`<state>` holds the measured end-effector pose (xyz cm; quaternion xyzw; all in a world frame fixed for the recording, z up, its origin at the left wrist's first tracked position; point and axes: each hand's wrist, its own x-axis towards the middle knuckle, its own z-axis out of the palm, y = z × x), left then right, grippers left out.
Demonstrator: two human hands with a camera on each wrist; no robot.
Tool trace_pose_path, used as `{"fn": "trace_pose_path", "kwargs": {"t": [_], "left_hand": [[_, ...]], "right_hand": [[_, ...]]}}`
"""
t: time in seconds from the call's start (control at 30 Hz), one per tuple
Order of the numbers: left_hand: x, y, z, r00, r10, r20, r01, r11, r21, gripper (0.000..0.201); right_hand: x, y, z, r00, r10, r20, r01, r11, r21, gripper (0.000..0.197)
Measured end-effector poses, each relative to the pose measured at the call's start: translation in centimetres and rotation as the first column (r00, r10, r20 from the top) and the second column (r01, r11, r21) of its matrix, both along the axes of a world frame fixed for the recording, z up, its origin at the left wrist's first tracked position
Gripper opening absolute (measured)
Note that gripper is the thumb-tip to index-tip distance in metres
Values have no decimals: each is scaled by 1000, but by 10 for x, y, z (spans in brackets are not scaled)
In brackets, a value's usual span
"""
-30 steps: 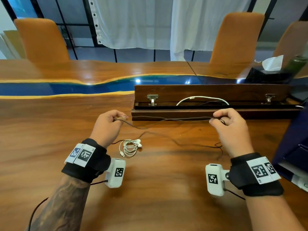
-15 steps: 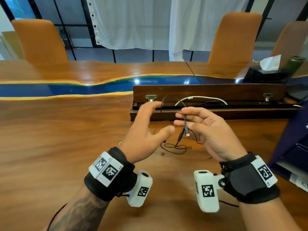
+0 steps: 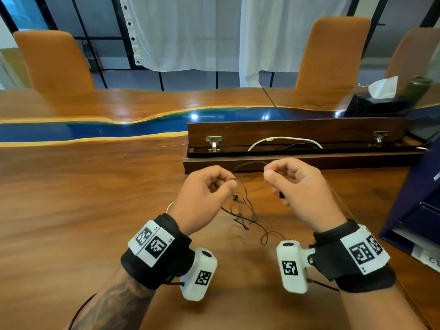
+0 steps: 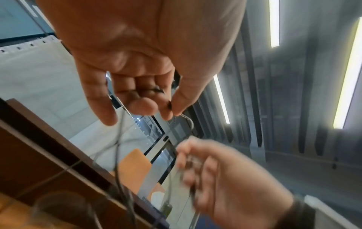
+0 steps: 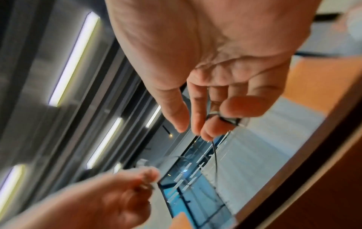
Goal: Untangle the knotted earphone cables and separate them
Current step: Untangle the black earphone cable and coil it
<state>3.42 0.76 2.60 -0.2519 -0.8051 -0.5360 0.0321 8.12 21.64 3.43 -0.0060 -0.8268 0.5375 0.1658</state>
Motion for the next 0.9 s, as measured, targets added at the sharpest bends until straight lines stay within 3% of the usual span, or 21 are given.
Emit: {"fn": "trace_pose_path", "kwargs": {"t": [0.07, 0.13, 0.2, 0.27, 0.33, 0.4, 0.5, 0.6, 0.7, 0.8, 0.9], "left_hand": [[-4, -4, 6, 1000, 25, -3, -25, 999, 42, 7], [-7, -5, 9, 999, 33, -31, -33, 999, 5, 7], [-9, -2, 10, 997, 30, -69, -34, 997, -69, 7], [-9, 3, 12, 997, 10, -79, -18, 995, -101, 9], [-8, 7, 15, 997, -20, -78, 13, 995, -96, 13], [-7, 8, 16, 996, -40, -79, 34, 996, -78, 12], [-5, -3, 14, 999, 7, -53, -10, 998, -59, 14], [-7, -24, 9, 998, 59, -1, -59, 995, -81, 27], [-9, -44, 6, 997, 47, 66, -40, 994, -103, 32], [-5, -43, 8, 997, -22, 79, 27, 998, -61, 25], [0, -26, 14, 995, -96, 35, 97, 995, -17, 20]], "right_hand": [[-3, 6, -6, 992, -104, 65, 81, 955, 286, 10], [-4, 6, -10, 974, -195, 117, 128, 897, 423, 28], [-3, 0, -6, 979, -192, 70, 147, 898, 415, 50], [0, -8, 1, 999, -35, 20, 27, 943, 332, 59], [1, -17, 6, 976, 206, 70, -216, 956, 200, 60], [1, -20, 9, 938, 330, 108, -338, 939, 66, 47], [0, -16, 17, 981, 192, 24, -194, 972, 134, 14], [-4, 3, 22, 990, -44, -131, 64, 987, 146, 12], [-11, 21, 20, 975, -186, -122, 210, 949, 235, 14], [-13, 18, 13, 988, -152, -37, 151, 868, 472, 19], [-9, -6, 15, 994, 111, 11, -108, 925, 364, 46]]}}
